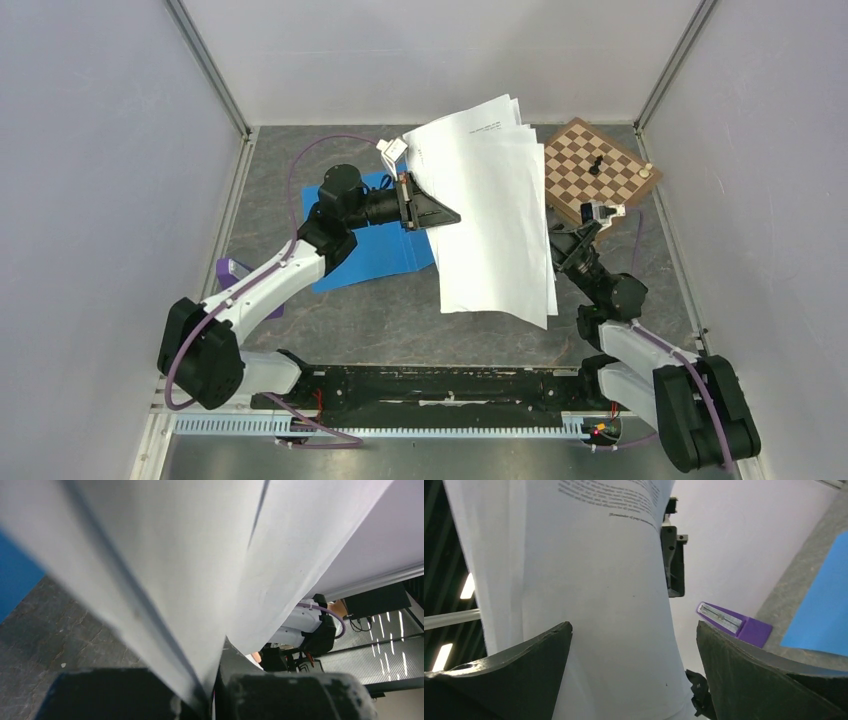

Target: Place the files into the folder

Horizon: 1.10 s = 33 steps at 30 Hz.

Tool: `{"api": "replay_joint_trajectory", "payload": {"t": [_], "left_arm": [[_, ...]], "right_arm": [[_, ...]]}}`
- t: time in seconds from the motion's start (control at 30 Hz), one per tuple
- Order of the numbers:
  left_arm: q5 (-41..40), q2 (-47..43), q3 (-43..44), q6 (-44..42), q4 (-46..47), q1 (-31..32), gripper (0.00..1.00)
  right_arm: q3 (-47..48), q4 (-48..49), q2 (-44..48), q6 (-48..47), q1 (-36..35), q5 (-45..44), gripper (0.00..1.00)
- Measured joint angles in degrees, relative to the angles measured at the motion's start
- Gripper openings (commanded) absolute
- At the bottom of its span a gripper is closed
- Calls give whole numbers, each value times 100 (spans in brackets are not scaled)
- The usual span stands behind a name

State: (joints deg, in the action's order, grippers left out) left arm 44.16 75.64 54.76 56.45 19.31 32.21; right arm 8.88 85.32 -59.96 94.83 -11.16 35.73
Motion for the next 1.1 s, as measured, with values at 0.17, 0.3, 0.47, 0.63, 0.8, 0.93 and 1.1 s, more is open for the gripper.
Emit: {"api": "replay_joint_trajectory", "payload": {"t": [0.17,0.3,0.47,0.63,0.8,0.93,1.1], "left_arm": [[70,-109,4,151,57,0,2],[116,-195,4,197,57,0,2],[146,-254,96,201,50,9,2],[153,-313,195,201,33,50,2],[197,-358,306,199,-44,94,2],[284,-378,470,157,-256,122,2],[428,-461,811,-538,-1108,216,2]], "right_arm": [[136,-7,284,221,0,-179,98],[483,-4,396,319,0,-245,98],[809,-4,503,420,0,-282,98],[1040,-4,597,417,0,-280,98],[1224,-35,741,114,0,-173,98],[1502,-669,1021,-627,0,111,98],[2302,-3003,1381,-2671,-2,540,91]]}}
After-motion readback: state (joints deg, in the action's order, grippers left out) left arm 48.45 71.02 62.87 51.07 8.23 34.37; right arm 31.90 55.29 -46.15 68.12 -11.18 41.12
